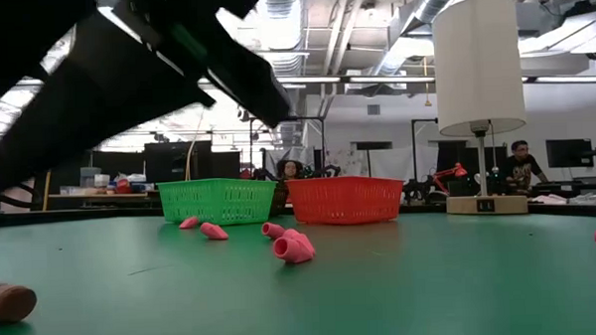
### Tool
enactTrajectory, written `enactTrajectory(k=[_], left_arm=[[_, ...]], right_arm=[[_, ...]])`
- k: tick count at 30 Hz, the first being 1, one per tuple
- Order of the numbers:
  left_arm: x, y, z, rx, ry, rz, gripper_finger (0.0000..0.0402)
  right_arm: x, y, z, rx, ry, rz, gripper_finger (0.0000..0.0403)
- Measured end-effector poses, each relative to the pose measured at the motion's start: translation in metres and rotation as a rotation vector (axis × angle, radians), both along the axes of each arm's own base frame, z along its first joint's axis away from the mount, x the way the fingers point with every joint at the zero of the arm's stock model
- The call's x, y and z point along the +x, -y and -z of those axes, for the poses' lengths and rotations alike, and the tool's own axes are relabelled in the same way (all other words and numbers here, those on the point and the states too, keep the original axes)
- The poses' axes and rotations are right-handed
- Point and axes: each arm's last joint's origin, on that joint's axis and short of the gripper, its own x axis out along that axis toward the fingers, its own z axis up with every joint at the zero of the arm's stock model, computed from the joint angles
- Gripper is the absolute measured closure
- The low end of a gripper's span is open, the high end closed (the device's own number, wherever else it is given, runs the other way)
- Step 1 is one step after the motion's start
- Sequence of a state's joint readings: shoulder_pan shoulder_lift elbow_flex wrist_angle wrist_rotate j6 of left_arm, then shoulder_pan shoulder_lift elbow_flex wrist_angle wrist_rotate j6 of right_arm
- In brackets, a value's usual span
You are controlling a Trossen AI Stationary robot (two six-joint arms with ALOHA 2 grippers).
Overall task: Sort crayons
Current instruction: Put the brown crayon into the bin
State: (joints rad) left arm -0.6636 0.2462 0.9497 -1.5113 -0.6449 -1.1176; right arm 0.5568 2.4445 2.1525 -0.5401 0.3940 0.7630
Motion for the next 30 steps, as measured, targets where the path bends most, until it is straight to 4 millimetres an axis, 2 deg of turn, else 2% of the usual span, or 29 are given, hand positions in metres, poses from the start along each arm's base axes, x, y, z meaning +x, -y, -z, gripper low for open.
enactTrajectory(k=[23, 26, 30], left_arm=[[0.000, 0.000, 0.000, -0.013, -0.001, -0.005, 0.0189], [0.000, 0.000, 0.000, -0.012, -0.001, -0.005, 0.0189], [0.000, 0.000, 0.000, -0.005, -0.002, 0.000, 0.0189]], right_arm=[[0.006, 0.002, 0.039, -0.046, -0.075, 0.011, 0.0313], [0.003, 0.004, 0.042, -0.052, -0.109, 0.037, 0.0324], [0.000, 0.006, 0.044, -0.064, -0.151, 0.050, 0.0359]])
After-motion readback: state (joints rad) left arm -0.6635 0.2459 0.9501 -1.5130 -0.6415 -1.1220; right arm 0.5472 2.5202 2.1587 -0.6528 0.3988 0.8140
